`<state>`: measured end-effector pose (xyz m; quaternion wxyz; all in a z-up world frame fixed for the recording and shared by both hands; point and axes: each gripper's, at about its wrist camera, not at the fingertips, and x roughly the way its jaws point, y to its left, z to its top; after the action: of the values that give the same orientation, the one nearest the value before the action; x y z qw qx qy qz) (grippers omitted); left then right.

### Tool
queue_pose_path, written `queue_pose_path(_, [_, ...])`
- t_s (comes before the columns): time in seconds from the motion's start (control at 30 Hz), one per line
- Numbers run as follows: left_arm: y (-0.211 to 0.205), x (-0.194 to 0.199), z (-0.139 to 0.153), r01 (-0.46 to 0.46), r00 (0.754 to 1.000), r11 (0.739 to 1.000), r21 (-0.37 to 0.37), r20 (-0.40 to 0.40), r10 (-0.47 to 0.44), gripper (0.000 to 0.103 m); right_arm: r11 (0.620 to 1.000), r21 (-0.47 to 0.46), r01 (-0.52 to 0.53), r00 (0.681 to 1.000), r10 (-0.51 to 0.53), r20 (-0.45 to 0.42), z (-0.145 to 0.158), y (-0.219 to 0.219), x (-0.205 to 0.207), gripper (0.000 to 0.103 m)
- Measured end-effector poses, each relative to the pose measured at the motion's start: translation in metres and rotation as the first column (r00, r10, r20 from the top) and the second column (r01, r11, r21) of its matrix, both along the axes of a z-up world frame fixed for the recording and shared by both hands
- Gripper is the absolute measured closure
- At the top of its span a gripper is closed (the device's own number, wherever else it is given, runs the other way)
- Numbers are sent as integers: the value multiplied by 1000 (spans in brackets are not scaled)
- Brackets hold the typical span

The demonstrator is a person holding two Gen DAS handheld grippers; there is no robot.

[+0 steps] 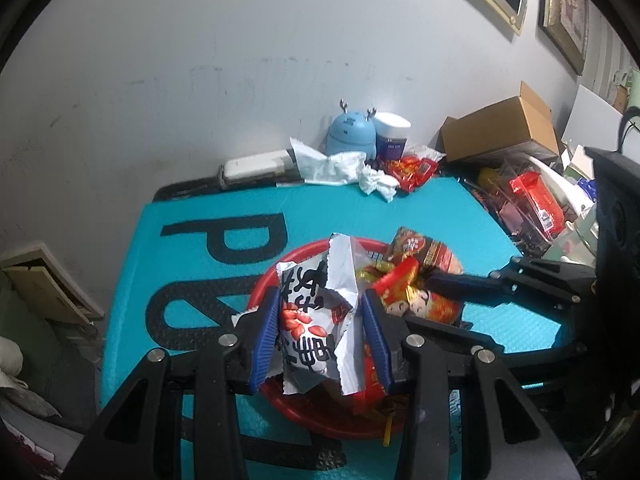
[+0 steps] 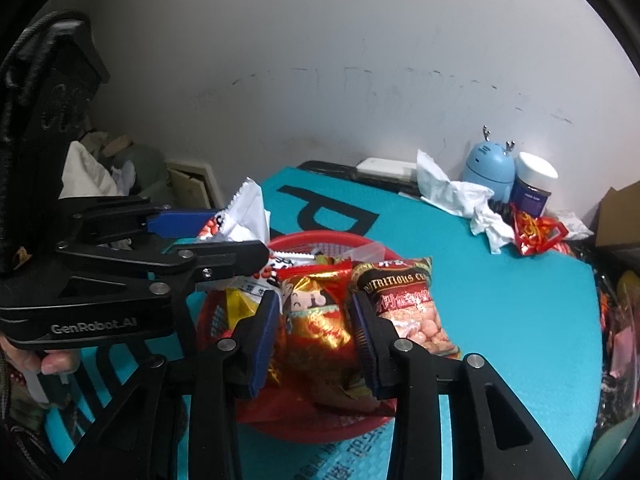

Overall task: Organize snacks
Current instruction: 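Carry the white wrapper and cartoon pouch with both tools over the red basket, then open both tools, dropping the white wrapper and cartoon pouch into the basket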

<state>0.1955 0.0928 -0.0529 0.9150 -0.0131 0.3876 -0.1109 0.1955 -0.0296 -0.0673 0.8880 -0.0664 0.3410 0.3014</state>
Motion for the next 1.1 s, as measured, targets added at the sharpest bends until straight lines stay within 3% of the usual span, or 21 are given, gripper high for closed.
queue_pose_path(0.37, [-6, 10, -14, -2, 999, 1000, 17, -54, 3, 57, 1000, -9, 27, 999, -27, 22, 3, -12, -8, 57])
queue_pose_path(0.53, [-4, 13, -12, -26, 998, 999, 34, -59, 28, 38, 999, -7, 32, 999, -32, 14, 3, -15, -10, 57])
queue_pose_path(1.1, [-5, -18, 25, -39, 999, 999, 15, 28, 38, 37, 999, 15, 44, 997, -45, 60, 22, -22, -25, 57])
